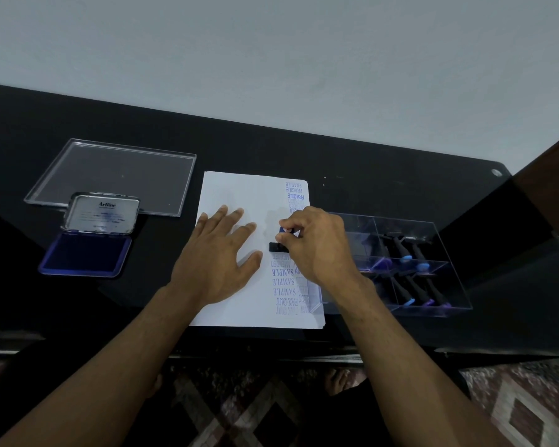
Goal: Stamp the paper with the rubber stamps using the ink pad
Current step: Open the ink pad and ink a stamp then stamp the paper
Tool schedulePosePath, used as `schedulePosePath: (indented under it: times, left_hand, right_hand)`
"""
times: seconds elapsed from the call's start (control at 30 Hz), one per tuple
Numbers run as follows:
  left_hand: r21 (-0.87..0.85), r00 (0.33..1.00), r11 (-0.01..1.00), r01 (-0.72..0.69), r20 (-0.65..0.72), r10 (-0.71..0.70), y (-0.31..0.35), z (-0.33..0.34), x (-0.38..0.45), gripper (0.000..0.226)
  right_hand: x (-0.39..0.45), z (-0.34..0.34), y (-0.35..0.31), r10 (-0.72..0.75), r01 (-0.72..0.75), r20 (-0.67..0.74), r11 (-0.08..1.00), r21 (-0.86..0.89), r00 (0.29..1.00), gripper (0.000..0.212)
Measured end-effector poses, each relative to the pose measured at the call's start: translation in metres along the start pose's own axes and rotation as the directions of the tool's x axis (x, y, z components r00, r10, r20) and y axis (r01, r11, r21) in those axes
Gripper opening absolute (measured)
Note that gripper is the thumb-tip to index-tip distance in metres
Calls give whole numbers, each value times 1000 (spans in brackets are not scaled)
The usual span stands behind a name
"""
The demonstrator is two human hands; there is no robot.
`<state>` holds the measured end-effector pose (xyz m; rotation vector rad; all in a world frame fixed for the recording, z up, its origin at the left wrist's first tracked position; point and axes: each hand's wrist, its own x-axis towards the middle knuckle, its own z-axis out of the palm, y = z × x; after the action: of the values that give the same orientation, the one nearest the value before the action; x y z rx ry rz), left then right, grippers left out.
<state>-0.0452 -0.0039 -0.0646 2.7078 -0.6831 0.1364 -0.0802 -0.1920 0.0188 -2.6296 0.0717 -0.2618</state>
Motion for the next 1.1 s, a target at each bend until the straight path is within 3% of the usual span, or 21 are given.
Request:
schedulePosePath:
  times: [1.1]
  left_hand:
    - [2, 1000, 1000, -4, 0, 4, -1, 0, 0, 74]
  right_hand:
    - [3, 2, 0, 12, -12, 19, 1000, 15, 1000, 12]
